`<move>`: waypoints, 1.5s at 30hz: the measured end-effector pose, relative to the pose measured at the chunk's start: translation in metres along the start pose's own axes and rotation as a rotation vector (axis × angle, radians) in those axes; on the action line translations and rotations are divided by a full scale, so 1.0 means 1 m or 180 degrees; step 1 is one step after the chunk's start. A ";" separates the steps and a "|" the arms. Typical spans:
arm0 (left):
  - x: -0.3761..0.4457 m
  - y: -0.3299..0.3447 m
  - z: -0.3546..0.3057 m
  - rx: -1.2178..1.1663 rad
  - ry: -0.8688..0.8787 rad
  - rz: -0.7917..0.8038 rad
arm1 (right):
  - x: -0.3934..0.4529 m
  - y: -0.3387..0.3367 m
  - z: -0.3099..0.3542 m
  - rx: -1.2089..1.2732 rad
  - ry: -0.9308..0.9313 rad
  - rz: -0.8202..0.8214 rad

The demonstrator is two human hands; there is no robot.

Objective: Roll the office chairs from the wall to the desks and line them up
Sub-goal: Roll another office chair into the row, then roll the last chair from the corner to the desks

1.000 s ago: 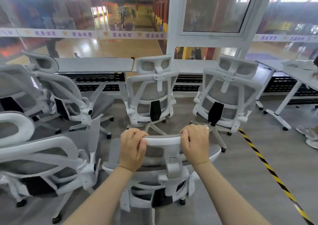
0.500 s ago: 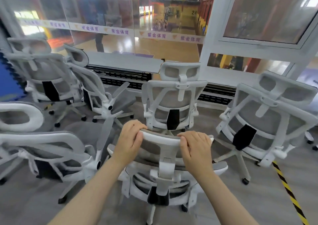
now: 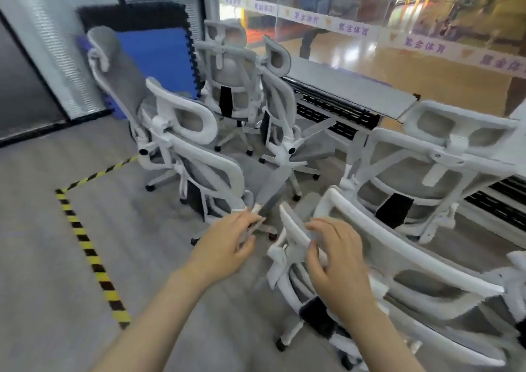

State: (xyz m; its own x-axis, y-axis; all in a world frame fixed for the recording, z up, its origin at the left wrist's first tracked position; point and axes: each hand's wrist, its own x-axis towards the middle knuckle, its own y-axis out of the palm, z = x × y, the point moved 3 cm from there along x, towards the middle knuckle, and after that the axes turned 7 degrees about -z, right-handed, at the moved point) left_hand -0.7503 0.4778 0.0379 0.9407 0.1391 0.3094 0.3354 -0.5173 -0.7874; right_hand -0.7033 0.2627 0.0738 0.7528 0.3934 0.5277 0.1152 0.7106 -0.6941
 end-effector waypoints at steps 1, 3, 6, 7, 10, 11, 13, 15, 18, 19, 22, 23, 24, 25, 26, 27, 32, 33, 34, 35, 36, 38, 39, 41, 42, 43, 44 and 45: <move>-0.016 -0.011 0.017 0.0135 -0.0125 -0.0011 | 0.002 0.017 0.011 0.0106 -0.0027 0.0255; -0.049 -0.035 0.050 0.0354 -0.0411 -0.0060 | 0.006 0.054 0.033 0.0275 -0.0087 0.0727; -0.102 -0.075 0.094 0.0608 -0.0937 -0.0215 | 0.009 0.104 0.075 0.0430 -0.0248 0.1207; -0.121 -0.089 0.110 0.0659 -0.1110 -0.0287 | 0.010 0.119 0.093 0.0488 -0.0338 0.1291; -0.180 -0.130 0.152 0.0754 -0.1607 -0.0430 | 0.010 0.162 0.155 0.0620 -0.0641 0.1533; -0.201 -0.145 0.165 0.0774 -0.1764 -0.0470 | 0.008 0.179 0.176 0.0621 -0.0728 0.1631; -0.244 -0.177 0.187 0.0827 -0.2068 -0.0582 | 0.003 0.212 0.223 0.0651 -0.0838 0.1836; -0.290 -0.209 0.208 0.0905 -0.2314 -0.0733 | -0.007 0.243 0.271 0.0771 -0.0901 0.2025; -0.363 -0.255 0.239 0.0884 -0.2743 -0.0971 | -0.025 0.286 0.344 0.0992 -0.0965 0.2314; -0.387 -0.270 0.249 0.0844 -0.2892 -0.1075 | -0.032 0.300 0.367 0.1050 -0.0998 0.2399; -0.455 -0.311 0.270 0.0873 -0.3285 -0.1455 | -0.051 0.342 0.434 0.1164 -0.1091 0.2667; -0.476 -0.323 0.276 0.0909 -0.3399 -0.1563 | -0.057 0.354 0.455 0.1196 -0.1161 0.2753; -0.494 -0.334 0.281 0.0901 -0.3499 -0.1659 | -0.063 0.367 0.475 0.1234 -0.1237 0.2840; -0.511 -0.344 0.286 0.0884 -0.3589 -0.1753 | -0.069 0.379 0.495 0.1280 -0.1332 0.2924; -0.527 -0.353 0.291 0.0893 -0.3658 -0.1851 | -0.074 0.392 0.515 0.1318 -0.1420 0.3013; -0.539 -0.361 0.296 0.0891 -0.3744 -0.1923 | -0.078 0.401 0.531 0.1335 -0.1494 0.3096; -0.597 -0.401 0.348 0.0872 -0.4046 -0.2296 | -0.092 0.470 0.625 0.1428 -0.1880 0.3317; -0.604 -0.411 0.364 0.0875 -0.4112 -0.2330 | -0.091 0.486 0.644 0.1447 -0.1934 0.3349; -0.611 -0.422 0.380 0.0895 -0.4165 -0.2366 | -0.089 0.504 0.663 0.1449 -0.1989 0.3386; -0.616 -0.435 0.398 0.0912 -0.4215 -0.2397 | -0.087 0.522 0.683 0.1453 -0.2052 0.3420; -0.619 -0.448 0.416 0.0930 -0.4251 -0.2435 | -0.083 0.540 0.703 0.1484 -0.2106 0.3448; -0.624 -0.477 0.453 0.0929 -0.4335 -0.2558 | -0.074 0.577 0.746 0.1550 -0.2207 0.3524; -0.626 -0.492 0.472 0.0922 -0.4379 -0.2626 | -0.070 0.595 0.769 0.1561 -0.2272 0.3584; -0.628 -0.522 0.507 0.0924 -0.4465 -0.2751 | -0.062 0.628 0.816 0.1578 -0.2448 0.3719; -0.629 -0.538 0.523 0.0923 -0.4482 -0.2847 | -0.058 0.644 0.840 0.1615 -0.2550 0.3758; -0.632 -0.553 0.538 0.0914 -0.4498 -0.2943 | -0.055 0.659 0.864 0.1658 -0.2648 0.3768; -0.635 -0.568 0.553 0.0908 -0.4511 -0.3024 | -0.052 0.675 0.888 0.1683 -0.2716 0.3775; -0.639 -0.582 0.567 0.0911 -0.4543 -0.3072 | -0.050 0.689 0.911 0.1685 -0.2758 0.3787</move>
State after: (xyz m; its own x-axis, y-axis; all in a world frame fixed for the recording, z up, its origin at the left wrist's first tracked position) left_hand -1.5183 1.1690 -0.0043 -0.3349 0.9325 0.1356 0.6032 0.3227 -0.7294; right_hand -1.2515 1.2643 0.0152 -0.3679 0.9278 0.0615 -0.6250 -0.1978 -0.7552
